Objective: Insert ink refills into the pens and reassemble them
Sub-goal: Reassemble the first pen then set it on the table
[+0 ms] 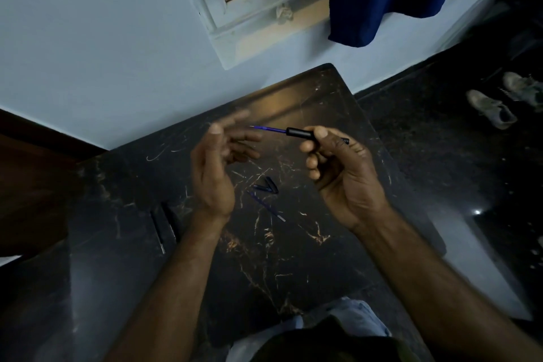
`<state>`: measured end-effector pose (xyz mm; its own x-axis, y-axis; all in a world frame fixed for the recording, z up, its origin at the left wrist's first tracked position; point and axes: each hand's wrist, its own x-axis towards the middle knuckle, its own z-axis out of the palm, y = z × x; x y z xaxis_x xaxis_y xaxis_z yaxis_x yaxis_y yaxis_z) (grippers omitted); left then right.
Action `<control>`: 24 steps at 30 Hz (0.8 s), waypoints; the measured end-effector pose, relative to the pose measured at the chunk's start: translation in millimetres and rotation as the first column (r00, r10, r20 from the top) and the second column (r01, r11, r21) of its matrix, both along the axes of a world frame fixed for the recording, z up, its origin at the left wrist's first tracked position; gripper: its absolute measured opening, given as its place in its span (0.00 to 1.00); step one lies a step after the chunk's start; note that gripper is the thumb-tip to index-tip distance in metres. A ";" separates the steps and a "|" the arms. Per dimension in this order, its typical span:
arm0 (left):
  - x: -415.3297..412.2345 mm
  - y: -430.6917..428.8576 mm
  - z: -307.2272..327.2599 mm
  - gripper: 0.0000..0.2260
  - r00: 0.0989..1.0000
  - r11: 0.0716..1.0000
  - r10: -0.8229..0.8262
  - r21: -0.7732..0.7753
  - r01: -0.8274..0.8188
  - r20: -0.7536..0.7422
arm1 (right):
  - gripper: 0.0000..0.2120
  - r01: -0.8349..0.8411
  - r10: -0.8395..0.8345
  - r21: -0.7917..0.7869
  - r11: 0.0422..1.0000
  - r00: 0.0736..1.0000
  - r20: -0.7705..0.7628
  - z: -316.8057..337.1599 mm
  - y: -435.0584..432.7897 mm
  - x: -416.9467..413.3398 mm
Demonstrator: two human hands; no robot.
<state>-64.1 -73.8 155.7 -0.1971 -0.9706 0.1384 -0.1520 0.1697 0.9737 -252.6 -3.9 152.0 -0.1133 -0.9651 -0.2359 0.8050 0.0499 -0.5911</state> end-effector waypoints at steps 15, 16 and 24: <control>44.3 -40.4 -160.9 0.15 0.248 0.907 -0.323 0.224 0.357 0.913 | 0.08 0.059 -0.055 0.181 0.982 0.998 -0.025 -21.1 37.5 -46.3; 43.1 -43.0 -162.5 0.15 0.241 0.897 -0.335 0.230 0.378 0.911 | 0.08 0.061 -0.057 0.182 0.981 0.998 -0.027 -20.9 37.3 -45.2; 47.6 -50.2 -163.4 0.11 0.235 0.846 -0.324 0.170 0.506 0.916 | 0.08 0.044 -0.039 0.157 0.987 0.999 -0.033 -9.9 31.4 -29.1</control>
<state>-16.5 -124.0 -7.7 -0.6521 -0.6983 -0.2952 -0.7581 0.6053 0.2426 -281.7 27.6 142.1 -0.1618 -0.9106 -0.3803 0.7908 0.1109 -0.6019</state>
